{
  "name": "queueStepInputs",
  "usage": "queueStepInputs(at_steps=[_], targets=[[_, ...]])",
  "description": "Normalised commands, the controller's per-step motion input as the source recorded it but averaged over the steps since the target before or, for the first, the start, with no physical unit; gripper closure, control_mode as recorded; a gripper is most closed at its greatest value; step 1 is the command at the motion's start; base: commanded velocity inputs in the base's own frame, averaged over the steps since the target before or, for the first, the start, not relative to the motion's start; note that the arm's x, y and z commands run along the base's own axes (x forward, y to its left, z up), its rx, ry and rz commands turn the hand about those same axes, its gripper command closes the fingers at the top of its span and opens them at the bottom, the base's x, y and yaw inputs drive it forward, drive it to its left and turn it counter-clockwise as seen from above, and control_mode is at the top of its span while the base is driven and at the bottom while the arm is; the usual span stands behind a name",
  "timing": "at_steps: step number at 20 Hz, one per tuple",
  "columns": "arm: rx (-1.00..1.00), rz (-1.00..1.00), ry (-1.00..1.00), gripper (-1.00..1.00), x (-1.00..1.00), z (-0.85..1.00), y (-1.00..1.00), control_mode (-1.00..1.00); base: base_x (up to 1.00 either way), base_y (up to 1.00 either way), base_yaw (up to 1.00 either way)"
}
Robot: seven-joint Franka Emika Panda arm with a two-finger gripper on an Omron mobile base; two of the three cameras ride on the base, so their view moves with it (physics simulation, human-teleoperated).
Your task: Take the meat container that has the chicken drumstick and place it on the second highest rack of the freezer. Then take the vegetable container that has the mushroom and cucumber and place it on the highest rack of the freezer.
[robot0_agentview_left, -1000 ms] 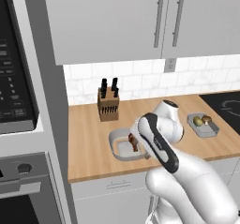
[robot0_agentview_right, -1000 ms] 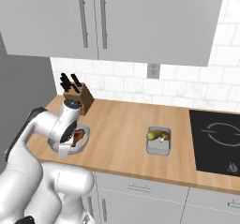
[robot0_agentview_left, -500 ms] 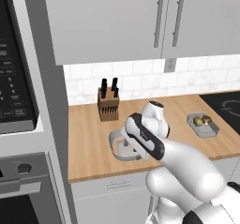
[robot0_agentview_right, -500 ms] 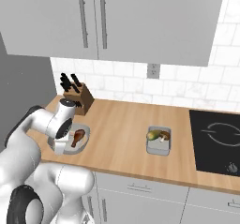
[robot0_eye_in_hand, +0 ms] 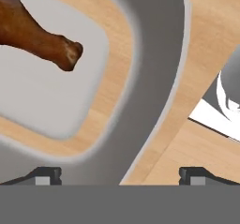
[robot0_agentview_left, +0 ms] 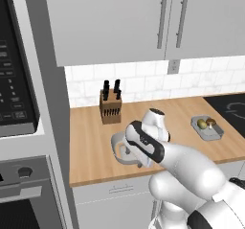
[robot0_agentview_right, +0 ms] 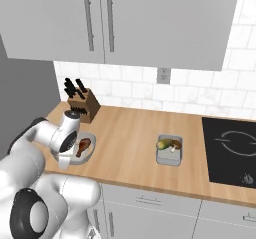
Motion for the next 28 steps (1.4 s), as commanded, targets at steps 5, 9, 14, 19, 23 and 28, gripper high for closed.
queueStepInputs(at_steps=[5, 9, 14, 19, 23, 28], targets=[[0.00, -0.06, 0.00, -1.00, 0.03, -0.37, 0.00, -1.00, 0.00, 0.00, 0.00], [0.00, -0.08, 0.00, -1.00, 0.00, -0.26, 0.00, -1.00, 0.00, 0.00, 0.00], [0.00, -0.06, 0.00, -1.00, 0.00, -0.22, 0.00, -1.00, 0.00, 0.00, 0.00], [0.00, -0.02, 0.00, 1.00, -0.03, -0.21, 0.00, -1.00, 0.00, 0.00, 0.00], [0.02, -0.01, 0.00, 1.00, -0.10, -0.31, 0.01, -1.00, 0.00, 0.00, 0.00], [0.06, -0.11, 0.00, 1.00, -0.43, -0.24, 0.00, -1.00, 0.00, 0.00, 0.00]])
